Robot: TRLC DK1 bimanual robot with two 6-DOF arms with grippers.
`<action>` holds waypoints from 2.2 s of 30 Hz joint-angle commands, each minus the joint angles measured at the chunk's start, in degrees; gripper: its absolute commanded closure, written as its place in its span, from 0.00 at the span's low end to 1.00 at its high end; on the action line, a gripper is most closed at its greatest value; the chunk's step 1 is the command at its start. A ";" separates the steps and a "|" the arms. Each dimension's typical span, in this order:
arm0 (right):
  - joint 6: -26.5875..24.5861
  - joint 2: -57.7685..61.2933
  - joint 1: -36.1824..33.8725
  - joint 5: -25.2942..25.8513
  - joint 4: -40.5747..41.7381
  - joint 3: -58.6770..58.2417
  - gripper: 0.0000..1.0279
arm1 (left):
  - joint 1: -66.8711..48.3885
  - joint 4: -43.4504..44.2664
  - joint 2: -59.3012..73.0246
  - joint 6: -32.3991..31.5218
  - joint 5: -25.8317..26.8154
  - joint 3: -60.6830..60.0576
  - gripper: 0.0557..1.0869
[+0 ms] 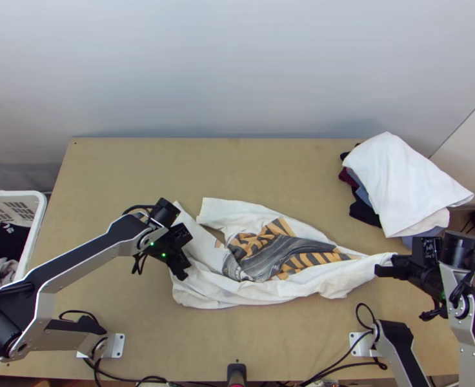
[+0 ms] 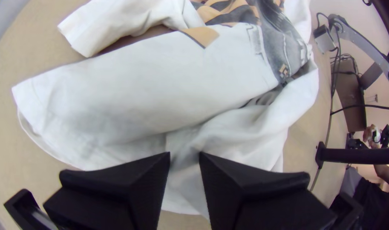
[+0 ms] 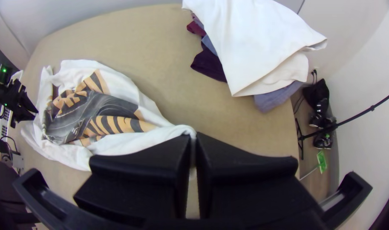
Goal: Fold the t-shirt
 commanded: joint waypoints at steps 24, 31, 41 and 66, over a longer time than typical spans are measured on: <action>2.68 11.81 14.41 -11.59 -15.07 26.48 0.97 | 28.10 -12.80 -16.23 -7.27 20.51 17.19 0.96; 6.46 15.06 10.19 -10.36 -3.47 36.24 0.97 | 36.72 -12.01 -20.10 -11.75 20.69 28.62 0.96; 13.66 15.50 2.37 -8.25 9.63 42.21 0.97 | 52.27 -7.36 -21.33 -19.75 20.51 42.86 0.95; 15.25 16.73 29.09 -16.07 5.76 63.66 0.97 | 43.48 -19.22 -33.11 -23.61 25.00 63.86 0.96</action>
